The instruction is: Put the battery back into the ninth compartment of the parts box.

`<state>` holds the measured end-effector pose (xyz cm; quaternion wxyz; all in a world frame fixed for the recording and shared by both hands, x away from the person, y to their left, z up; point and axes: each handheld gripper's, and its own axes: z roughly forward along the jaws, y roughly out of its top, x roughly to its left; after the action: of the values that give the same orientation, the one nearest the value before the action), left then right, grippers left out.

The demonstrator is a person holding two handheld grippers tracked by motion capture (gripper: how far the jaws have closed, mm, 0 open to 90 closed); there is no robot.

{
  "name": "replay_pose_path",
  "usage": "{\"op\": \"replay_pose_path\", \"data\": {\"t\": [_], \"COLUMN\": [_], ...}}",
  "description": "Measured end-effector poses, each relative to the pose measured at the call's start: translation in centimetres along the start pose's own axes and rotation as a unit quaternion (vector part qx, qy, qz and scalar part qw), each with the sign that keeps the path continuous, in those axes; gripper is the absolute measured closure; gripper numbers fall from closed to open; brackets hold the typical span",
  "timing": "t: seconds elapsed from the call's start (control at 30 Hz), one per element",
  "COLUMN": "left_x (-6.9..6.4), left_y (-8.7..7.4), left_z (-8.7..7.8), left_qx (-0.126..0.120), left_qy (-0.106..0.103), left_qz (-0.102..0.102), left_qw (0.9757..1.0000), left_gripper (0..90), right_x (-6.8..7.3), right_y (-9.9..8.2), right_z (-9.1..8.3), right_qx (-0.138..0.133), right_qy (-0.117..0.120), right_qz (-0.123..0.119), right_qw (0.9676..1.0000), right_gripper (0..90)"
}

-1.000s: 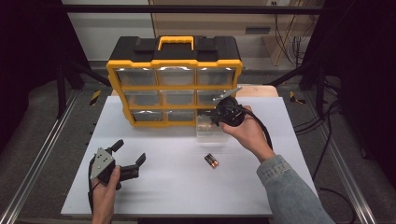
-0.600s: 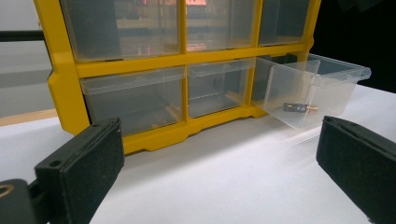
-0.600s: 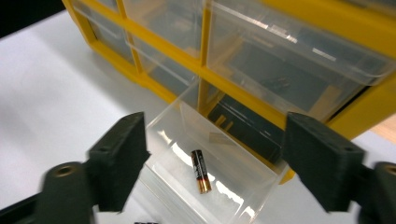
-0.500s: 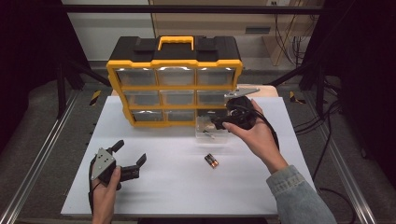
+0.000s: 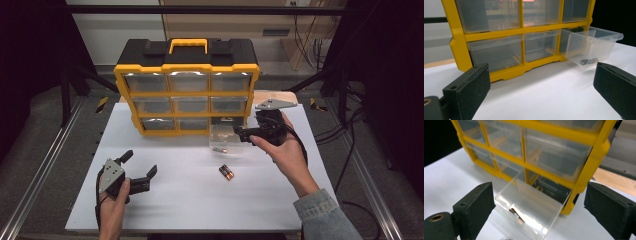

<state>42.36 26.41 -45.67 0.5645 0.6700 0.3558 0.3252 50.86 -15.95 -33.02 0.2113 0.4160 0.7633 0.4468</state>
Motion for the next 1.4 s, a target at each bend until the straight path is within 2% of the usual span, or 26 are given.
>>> {"op": "replay_pose_path", "data": {"t": [0.17,0.3,0.77,1.23,1.4], "left_x": [0.1,0.0,0.1,0.1,0.0], "left_y": [0.0,0.0,0.0,0.1,0.1], "left_z": [-0.1,-0.1,-0.1,-0.2,-0.1], "left_qx": [-0.003,-0.004,-0.004,-0.009,-0.007], "left_qy": [0.001,0.001,0.003,0.006,0.004], "left_qz": [-0.003,-0.001,-0.001,-0.004,0.001], "left_qw": [1.0000,1.0000,1.0000,0.9999,1.0000], "left_gripper": [0.9,0.9,0.9,0.9,0.9], "right_x": [-0.2,0.0,0.7,0.7,0.9], "right_y": [-1.3,-2.2,-4.7,-6.9,-7.8], "right_z": [-0.3,-0.6,-1.2,-1.1,-0.7], "right_qx": [0.003,0.005,0.007,0.029,0.038], "right_qy": [0.017,0.013,0.024,0.030,0.034], "right_qz": [0.000,0.000,-0.001,0.007,0.007], "right_qw": [0.9998,0.9999,0.9997,0.9991,0.9987], "right_gripper": [7.1,7.4,8.8,8.4,7.8]}}
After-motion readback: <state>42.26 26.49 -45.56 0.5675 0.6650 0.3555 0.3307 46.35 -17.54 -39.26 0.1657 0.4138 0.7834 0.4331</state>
